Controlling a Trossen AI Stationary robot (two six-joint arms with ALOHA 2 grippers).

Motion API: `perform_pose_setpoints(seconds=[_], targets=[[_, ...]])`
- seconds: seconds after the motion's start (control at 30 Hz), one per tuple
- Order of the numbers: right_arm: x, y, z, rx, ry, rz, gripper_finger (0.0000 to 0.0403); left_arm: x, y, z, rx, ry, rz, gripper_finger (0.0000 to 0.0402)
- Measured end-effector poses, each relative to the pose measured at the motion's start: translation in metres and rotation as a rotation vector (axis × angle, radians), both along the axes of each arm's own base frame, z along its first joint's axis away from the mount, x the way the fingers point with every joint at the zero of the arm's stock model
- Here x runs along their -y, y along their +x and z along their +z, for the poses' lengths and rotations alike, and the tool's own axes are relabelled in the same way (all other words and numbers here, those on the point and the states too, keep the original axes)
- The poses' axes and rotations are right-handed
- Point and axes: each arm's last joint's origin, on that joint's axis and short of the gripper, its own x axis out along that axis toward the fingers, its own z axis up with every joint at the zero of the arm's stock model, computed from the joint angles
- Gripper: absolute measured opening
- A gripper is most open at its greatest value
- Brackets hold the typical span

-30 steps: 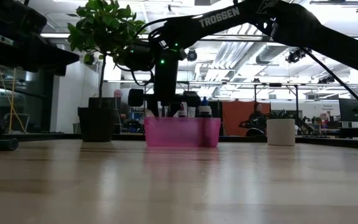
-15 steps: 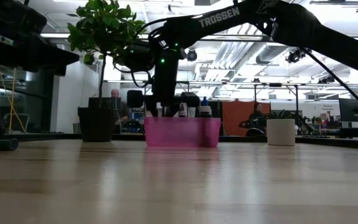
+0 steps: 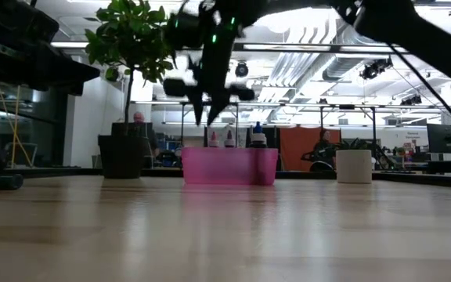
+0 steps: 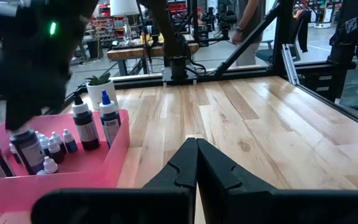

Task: Pick & Place food coloring
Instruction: Put the black food coloring bottle into the pink bin

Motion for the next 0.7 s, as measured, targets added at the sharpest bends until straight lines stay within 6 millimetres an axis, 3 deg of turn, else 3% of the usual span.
perform_pose_setpoints(seconds=[0.27,0.7], targets=[[-0.042,-0.026,0.067,-0.040,-0.045,0.206,0.0099,0.000,0.000,0.000,0.000,0.000,0.000,0.0000],[-0.106,-0.097,0.150,-0.112,-0.180,0.284,0.0099,0.000,0.000,0.000,0.000,0.000,0.000,0.0000]])
